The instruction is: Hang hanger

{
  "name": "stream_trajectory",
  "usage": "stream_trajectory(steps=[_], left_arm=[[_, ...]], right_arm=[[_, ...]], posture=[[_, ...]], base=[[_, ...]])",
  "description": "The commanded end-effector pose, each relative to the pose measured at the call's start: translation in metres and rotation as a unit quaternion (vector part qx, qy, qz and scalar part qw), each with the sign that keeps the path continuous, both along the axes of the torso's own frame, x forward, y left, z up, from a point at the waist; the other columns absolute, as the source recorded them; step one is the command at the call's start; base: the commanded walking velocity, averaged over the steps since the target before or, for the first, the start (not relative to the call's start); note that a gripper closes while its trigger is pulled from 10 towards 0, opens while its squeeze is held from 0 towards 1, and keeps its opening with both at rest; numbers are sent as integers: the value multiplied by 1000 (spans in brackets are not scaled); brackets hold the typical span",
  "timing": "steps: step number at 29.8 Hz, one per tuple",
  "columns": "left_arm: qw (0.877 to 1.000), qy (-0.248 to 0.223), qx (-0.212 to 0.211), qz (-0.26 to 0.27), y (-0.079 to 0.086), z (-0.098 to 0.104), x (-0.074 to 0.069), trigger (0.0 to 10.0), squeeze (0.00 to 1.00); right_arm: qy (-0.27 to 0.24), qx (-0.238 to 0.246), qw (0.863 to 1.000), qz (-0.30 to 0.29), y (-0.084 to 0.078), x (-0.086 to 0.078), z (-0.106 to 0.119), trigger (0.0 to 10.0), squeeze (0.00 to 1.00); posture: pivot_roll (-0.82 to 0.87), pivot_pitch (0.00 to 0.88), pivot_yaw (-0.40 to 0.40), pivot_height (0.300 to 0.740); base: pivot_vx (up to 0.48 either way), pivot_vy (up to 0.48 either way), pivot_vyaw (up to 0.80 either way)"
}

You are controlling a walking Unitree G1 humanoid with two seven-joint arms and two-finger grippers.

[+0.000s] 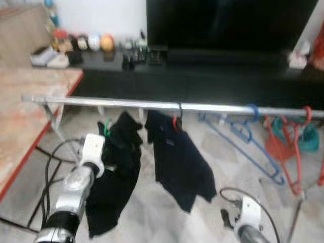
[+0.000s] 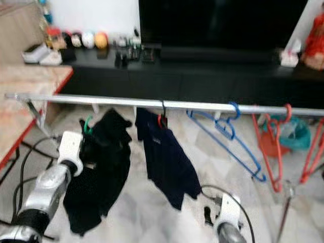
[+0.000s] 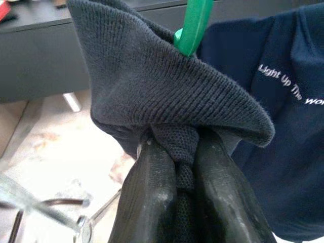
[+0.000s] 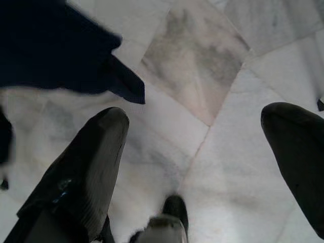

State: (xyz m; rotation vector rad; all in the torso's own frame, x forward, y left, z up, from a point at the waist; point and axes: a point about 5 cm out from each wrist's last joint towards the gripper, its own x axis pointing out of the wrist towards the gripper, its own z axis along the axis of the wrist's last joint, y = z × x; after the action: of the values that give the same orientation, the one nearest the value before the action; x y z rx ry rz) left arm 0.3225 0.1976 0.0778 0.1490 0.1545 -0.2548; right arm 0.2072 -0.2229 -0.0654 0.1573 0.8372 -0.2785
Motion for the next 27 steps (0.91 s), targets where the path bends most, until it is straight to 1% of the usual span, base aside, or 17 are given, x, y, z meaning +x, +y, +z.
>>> stream_trajectory(steps=[1,3,4,6,12,16,24,27], left_arm=[[998,-14,0,-62,-15,8,2,10000,0],[996,-10,9,-86,-18,8,1,10000,0],[996,-5,19,-89,-18,7,2,10000,0],[996,-4,21,-90,-18,7,3,10000,0],[996,-15,6,-92,-22,11,6,10000,0],[996,-4,-15,-83,-25,8,5,10000,0],[997,-5,-14,-82,-25,7,3,10000,0],[997,-6,-15,-79,-24,8,4,10000,0]], right_arm=[[5,-7,1000,-9,-8,-3,0,10000,0],[4,-6,1000,-9,-8,-3,0,10000,0],[3,-5,1000,-9,-8,-2,0,10000,0],[3,-5,1000,-10,-8,-2,1,10000,0],[0,-3,1000,-16,-7,-2,1,10000,0],[-1,-2,1000,-20,-7,-2,1,10000,0],[-4,-5,1000,-29,-9,-1,2,10000,0],[-3,-6,1000,-30,-9,-1,2,10000,0]], posture=[[43,0,14,740],[44,0,15,740],[42,0,17,740],[41,0,18,740],[37,0,22,740],[37,0,22,740],[41,0,18,740],[42,0,17,740]], base=[[0,0,0],[0,0,0],[0,0,0],[0,0,0],[0,0,0],[0,0,0],[0,376,0],[0,404,-781]])
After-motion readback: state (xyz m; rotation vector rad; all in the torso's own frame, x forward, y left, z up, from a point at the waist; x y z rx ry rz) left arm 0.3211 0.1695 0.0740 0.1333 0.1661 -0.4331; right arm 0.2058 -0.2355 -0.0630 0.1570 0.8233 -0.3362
